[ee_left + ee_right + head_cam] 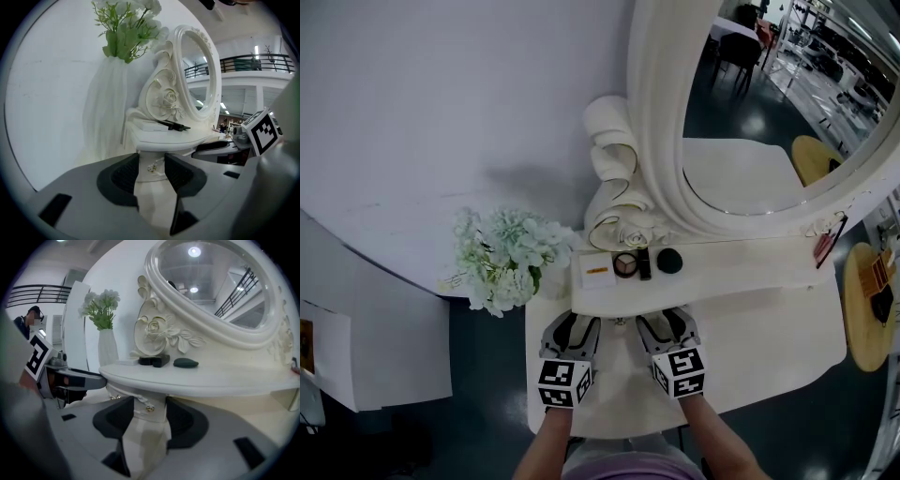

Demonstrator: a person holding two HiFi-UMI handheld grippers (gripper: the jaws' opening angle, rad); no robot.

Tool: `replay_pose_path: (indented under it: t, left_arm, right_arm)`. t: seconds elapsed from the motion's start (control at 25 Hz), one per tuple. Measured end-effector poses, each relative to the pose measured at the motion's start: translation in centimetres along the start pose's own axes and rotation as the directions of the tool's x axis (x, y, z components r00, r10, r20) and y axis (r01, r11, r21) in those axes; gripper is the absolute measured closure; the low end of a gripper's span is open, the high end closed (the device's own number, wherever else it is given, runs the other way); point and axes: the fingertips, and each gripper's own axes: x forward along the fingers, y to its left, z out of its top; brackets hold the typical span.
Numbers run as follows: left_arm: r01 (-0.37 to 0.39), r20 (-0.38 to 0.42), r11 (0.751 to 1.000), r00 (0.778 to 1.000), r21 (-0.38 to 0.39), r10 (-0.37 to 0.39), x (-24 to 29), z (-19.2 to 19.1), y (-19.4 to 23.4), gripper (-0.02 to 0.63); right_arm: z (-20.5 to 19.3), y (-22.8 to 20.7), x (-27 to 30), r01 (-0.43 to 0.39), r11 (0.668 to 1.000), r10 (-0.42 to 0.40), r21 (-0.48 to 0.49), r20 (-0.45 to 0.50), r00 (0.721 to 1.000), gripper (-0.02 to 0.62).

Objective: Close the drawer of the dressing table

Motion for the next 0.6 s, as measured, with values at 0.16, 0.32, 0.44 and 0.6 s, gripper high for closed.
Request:
replay_pose_path:
  t: [0.16, 0.32, 0.44, 0.6]
  left_arm:
    - [-0.003, 0.0, 1.0, 1.0, -0.004, 0.003, 0.28, 0.11, 0.09, 0.434]
    - [-0.005, 0.002, 1.0, 1.0, -0.004, 0.005, 0.53, 0.23, 0.21, 0.434]
    - [-0.006, 0.004, 1.0, 1.0, -0.004, 0.006, 0.57, 0.27, 0.25, 0.434]
    - [-0.006, 0.003, 1.0, 1.0, -0.004, 0.006, 0.63, 0.29, 0.3, 0.434]
  right_arm:
    - [0.13, -0.21, 0.27, -0.001, 1.0, 0.001, 0.004, 0.004, 1.0, 0.373]
    - [0.21, -0.35, 0.52, 0.001, 1.0, -0.001, 0.006, 0.004, 1.0, 0.373]
    - [0.23, -0.38, 0.57, 0.001, 1.0, -0.001, 0.008, 0.005, 1.0, 0.373]
    - [0.29, -0.39, 0.63, 0.001, 1.0, -0.001, 0.002, 0.003, 1.0, 0.373]
